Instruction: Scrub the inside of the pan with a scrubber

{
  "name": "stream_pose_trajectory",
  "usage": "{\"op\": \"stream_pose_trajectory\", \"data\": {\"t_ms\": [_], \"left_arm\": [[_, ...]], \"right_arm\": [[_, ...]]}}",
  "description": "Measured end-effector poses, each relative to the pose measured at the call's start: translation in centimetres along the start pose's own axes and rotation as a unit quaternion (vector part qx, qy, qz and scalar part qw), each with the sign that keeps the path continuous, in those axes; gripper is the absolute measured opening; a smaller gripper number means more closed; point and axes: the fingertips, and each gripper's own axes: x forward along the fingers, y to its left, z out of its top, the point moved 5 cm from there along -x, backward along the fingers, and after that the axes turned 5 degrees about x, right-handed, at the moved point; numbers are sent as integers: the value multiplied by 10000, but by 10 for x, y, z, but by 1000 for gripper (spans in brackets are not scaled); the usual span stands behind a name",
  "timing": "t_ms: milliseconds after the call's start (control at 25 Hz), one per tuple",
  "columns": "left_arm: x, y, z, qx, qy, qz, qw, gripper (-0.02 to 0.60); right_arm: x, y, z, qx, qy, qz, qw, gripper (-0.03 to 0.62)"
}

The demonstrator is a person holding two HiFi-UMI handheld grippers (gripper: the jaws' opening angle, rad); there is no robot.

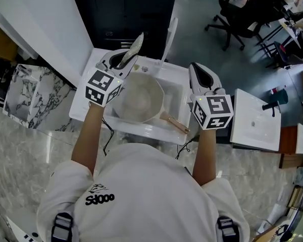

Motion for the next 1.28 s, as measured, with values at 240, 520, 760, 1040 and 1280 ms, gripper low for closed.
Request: {"op": "stream_pose_trajectory", "data": {"t_ms": [240, 520, 760, 1040, 1280], "left_arm": [[-6, 4, 30, 447, -333, 352, 9978, 66], [-5, -2, 37, 403, -368, 212, 9983, 66], [-6, -7, 36, 610, -323, 80, 9976, 66], [-6, -13, 32, 651, -278, -48, 9975, 66], [-9, -12, 26, 627, -188, -93, 9978, 67]], "right_arm": [[4, 2, 21, -68, -301, 62, 9995, 8], [10, 7, 27, -182, -321, 131, 9992, 8], [11, 11, 29, -255, -315, 191, 9990, 8], [10, 15, 26, -314, -270, 203, 9989, 8], [10, 19, 23, -292, -209, 169, 9992, 8]]}}
